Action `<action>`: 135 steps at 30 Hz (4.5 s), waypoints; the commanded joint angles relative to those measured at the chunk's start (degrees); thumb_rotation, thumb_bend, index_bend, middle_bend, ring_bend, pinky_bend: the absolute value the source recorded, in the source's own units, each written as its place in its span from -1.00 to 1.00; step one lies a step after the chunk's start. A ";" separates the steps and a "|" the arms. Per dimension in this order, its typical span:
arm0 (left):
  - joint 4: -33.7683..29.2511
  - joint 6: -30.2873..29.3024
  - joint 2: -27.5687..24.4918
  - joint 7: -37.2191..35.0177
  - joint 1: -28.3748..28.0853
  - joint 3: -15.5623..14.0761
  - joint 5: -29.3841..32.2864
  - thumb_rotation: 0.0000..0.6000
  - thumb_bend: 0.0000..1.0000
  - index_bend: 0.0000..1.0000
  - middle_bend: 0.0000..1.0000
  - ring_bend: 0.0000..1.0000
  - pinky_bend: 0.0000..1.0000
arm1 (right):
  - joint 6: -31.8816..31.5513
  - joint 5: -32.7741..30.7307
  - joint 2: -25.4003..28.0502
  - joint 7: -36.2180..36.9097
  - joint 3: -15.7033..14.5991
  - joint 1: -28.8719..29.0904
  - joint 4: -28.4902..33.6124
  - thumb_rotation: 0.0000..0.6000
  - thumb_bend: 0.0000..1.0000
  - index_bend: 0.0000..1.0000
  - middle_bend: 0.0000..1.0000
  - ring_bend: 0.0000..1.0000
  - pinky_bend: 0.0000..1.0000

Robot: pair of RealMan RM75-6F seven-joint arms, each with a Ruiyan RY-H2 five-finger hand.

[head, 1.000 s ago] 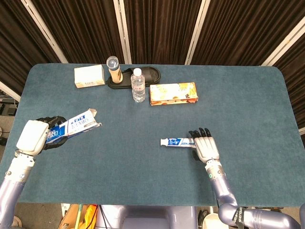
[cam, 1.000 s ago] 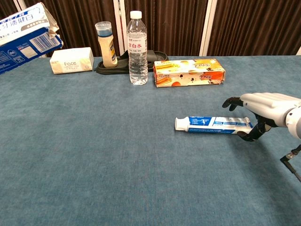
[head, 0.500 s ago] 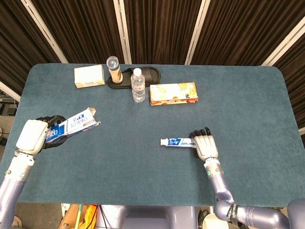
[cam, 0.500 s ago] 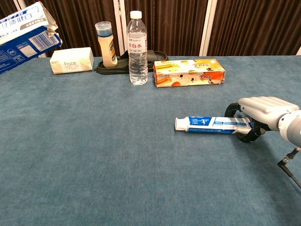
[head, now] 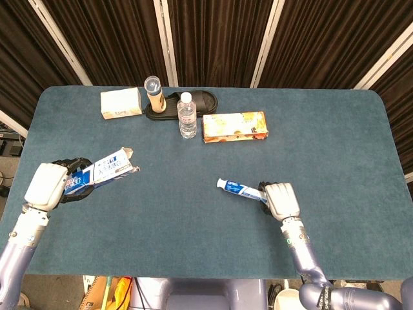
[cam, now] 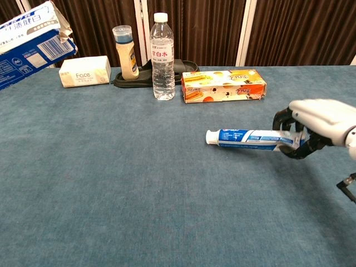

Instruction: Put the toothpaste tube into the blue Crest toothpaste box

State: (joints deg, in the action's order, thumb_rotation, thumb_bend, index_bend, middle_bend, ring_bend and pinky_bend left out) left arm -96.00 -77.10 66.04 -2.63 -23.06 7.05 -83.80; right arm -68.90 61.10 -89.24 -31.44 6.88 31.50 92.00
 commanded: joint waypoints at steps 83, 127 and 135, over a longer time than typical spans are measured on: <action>63.38 -12.69 53.75 -31.47 -26.95 6.85 -7.43 1.00 -0.27 -0.29 0.03 -0.01 0.16 | -0.95 18.71 52.59 24.50 14.39 0.15 34.29 1.00 -0.06 0.84 0.70 0.45 0.46; 42.49 -5.54 49.50 -14.62 -33.75 9.41 -5.92 1.00 -0.26 -0.31 0.04 -0.03 0.16 | -1.34 23.71 49.13 20.40 10.55 -1.39 33.00 1.00 -0.06 0.83 0.70 0.45 0.46; 39.36 -2.90 49.18 -11.31 -35.98 11.44 -4.99 1.00 -0.26 -0.31 0.03 -0.03 0.16 | -3.75 25.66 48.78 21.07 10.80 -2.15 32.76 1.00 -0.06 0.54 0.63 0.26 0.37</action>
State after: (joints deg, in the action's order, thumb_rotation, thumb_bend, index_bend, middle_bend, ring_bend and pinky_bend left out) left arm -56.44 -80.40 115.25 -14.35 -58.65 18.13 -88.99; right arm -72.18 86.44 -40.36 -10.63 17.58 29.57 124.81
